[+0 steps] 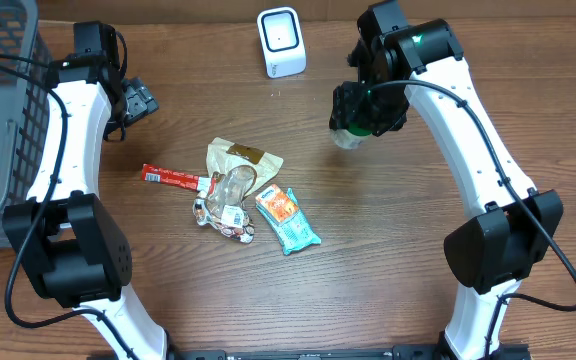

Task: Scan the item barcode
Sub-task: 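Lift the bottle and tilt it toward the scanner with right gripper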

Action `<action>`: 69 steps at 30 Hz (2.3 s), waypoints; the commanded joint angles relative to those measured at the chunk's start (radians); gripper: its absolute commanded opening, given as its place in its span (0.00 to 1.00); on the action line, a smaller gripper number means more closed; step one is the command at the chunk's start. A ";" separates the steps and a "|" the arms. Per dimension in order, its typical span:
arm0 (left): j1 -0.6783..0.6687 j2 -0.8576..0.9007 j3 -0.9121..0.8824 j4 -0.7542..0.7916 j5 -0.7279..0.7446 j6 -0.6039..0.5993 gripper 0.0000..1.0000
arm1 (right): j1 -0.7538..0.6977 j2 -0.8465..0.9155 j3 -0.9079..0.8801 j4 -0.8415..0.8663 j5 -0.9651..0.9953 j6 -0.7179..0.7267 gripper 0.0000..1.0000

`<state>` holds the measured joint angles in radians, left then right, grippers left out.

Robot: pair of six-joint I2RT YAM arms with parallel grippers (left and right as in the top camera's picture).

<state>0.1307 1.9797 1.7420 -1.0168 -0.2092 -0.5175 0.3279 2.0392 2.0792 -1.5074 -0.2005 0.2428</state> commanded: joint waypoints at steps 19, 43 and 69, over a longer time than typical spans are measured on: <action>-0.006 -0.005 0.022 0.001 0.004 -0.006 1.00 | -0.002 -0.031 0.015 -0.187 -0.446 0.180 0.07; -0.006 -0.005 0.022 0.001 0.004 -0.006 1.00 | -0.004 -0.031 0.015 -0.187 -0.740 0.413 0.04; -0.006 -0.005 0.022 0.001 0.004 -0.006 1.00 | -0.080 -0.031 0.015 -0.187 -0.823 0.550 0.04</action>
<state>0.1307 1.9797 1.7420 -1.0168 -0.2092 -0.5175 0.2508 2.0392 2.0792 -1.6943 -0.9718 0.7856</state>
